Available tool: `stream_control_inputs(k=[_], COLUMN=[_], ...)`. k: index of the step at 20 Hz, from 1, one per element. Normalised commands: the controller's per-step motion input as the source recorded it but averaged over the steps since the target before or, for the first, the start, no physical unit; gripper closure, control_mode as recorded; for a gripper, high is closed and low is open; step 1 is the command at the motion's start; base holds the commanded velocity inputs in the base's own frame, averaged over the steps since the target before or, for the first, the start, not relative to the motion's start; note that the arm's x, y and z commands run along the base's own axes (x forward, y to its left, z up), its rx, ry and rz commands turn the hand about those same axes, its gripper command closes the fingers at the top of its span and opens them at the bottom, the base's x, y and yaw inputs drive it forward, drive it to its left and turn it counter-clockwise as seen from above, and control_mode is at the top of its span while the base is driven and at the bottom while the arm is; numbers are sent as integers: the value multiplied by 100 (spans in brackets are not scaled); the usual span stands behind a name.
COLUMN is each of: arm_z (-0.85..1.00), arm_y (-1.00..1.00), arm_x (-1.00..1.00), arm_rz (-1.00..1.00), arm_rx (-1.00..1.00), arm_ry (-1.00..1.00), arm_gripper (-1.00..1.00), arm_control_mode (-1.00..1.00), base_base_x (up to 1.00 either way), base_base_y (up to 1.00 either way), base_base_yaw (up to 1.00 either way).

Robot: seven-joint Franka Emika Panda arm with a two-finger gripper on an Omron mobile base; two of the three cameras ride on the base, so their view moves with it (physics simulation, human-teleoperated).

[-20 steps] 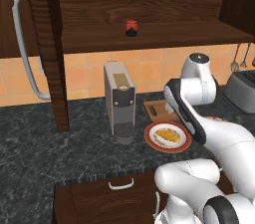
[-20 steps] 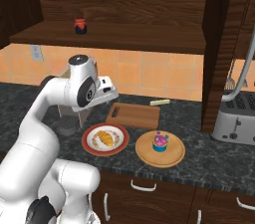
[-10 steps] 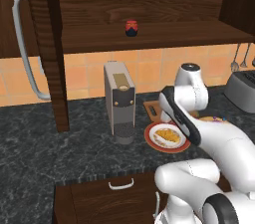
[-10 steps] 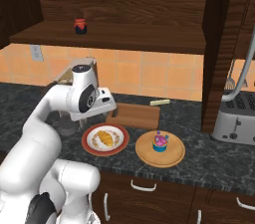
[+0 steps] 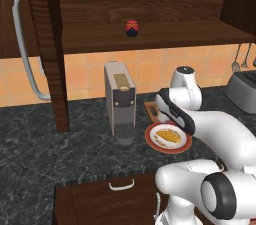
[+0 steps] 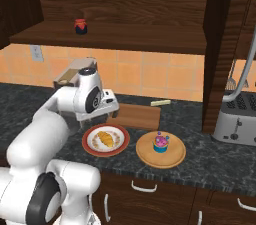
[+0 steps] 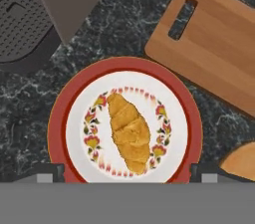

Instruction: From the different types of pastries on the counter, select a croissant and place it on the cutting board. Then retrieve a jar of jam from the cabinet and place it alongside the croissant on the cutting board.

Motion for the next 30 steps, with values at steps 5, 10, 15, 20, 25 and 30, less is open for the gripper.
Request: stream_control_inputs(k=[5,10,15,20,25,30], arm_z=[-33,-28,-43,0,-22,-55], arm_y=[0,0,-6,0,0,0], arm_x=[6,0,0,12,8,0], arm_rz=[0,0,0,0,0,0], arm_rx=[6,2,-16,-1,-2,0], arm_ry=[12,9,17,-3,-7,-1], arm_gripper=[-100,-100,-100,-100,-100,-100], arm_control_mode=[-100,-100,-100,-100,-100,-100], base_base_x=[0,0,0,0,0,0], base_base_y=[0,0,0,0,0,0], base_base_yaw=[0,0,0,0,0,0])
